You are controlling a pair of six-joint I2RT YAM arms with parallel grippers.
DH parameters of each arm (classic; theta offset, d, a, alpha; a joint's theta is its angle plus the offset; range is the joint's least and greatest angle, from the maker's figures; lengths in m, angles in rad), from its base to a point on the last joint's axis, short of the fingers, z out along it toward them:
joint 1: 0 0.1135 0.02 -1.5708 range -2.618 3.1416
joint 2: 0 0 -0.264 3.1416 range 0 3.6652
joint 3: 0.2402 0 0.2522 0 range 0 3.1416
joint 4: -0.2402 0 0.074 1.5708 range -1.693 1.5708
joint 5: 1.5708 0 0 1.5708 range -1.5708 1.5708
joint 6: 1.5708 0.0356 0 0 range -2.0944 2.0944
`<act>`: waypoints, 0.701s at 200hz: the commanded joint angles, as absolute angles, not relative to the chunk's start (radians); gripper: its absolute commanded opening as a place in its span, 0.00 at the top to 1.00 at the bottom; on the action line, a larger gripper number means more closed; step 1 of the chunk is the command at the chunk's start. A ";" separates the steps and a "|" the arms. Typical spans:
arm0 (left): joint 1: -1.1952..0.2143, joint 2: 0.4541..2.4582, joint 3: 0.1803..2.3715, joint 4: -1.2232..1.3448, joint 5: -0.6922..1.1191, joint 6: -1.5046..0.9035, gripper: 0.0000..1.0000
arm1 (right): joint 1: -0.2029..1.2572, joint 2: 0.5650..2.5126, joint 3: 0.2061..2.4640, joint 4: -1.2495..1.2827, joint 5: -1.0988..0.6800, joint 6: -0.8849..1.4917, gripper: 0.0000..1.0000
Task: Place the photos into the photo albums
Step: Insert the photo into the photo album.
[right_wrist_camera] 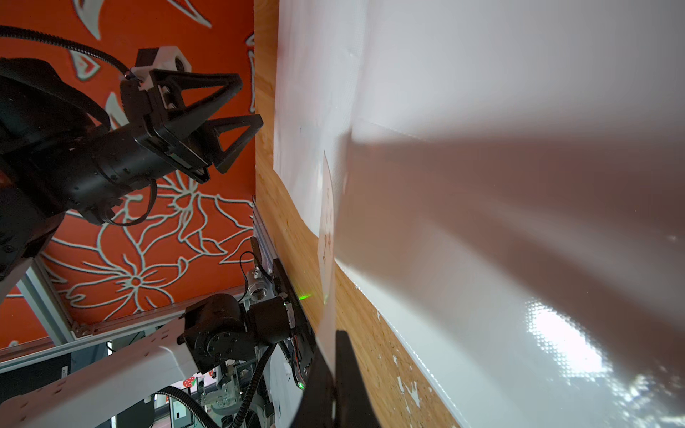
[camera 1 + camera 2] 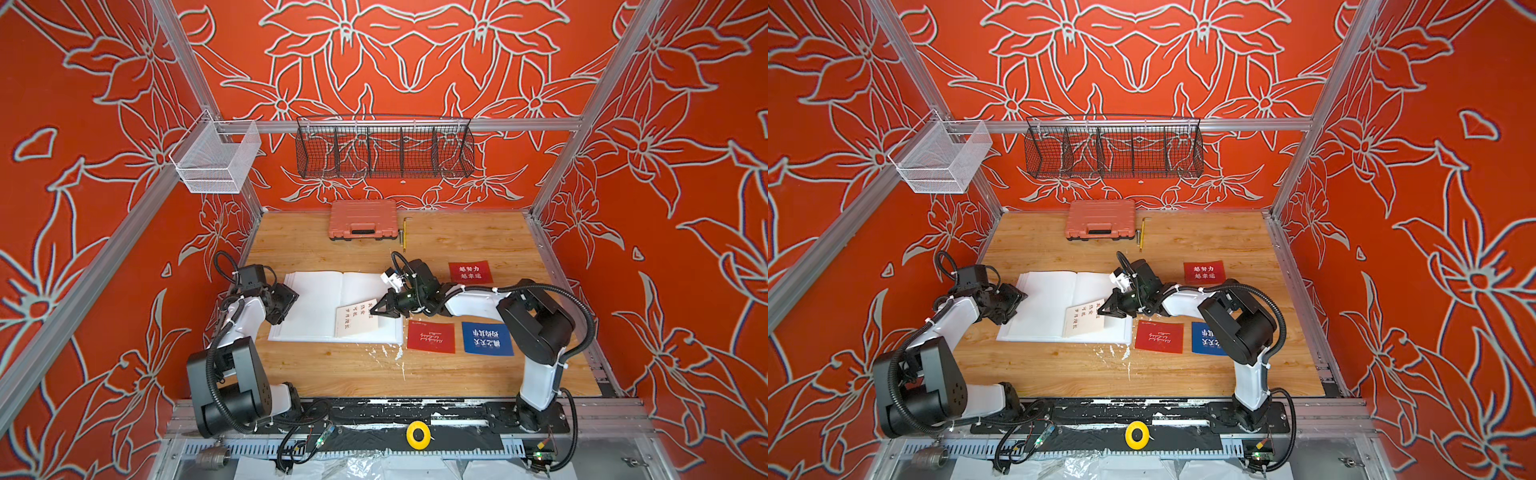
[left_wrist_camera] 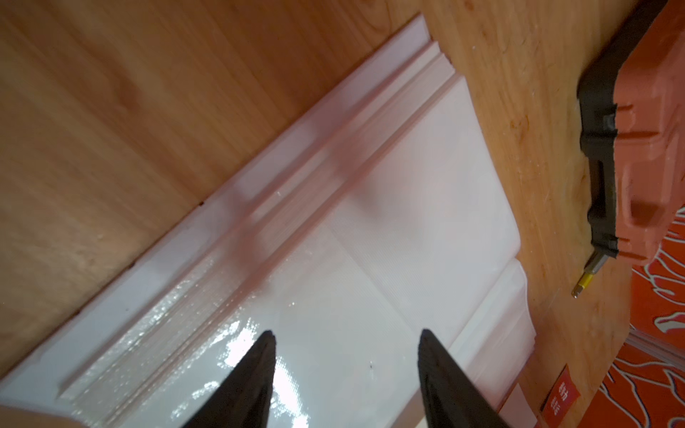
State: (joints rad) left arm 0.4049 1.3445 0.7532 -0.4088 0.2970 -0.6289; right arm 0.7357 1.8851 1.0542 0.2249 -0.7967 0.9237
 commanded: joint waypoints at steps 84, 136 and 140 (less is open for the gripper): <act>0.450 1.401 0.777 -0.335 0.206 -0.659 0.40 | 0.712 1.953 1.098 0.205 -0.780 0.928 1.00; 0.451 1.445 0.778 -0.308 0.173 -0.665 0.41 | 0.710 1.977 1.108 0.217 -0.785 0.940 1.00; 0.451 1.446 0.778 -0.308 0.171 -0.664 0.41 | 0.710 1.978 1.108 0.221 -0.788 0.942 1.00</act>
State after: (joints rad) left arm 0.4461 1.4242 0.7612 -0.3191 0.2058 -0.6544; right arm 0.7124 1.9522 1.0859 0.2146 -0.7872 0.9226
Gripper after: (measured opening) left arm 0.593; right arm 0.041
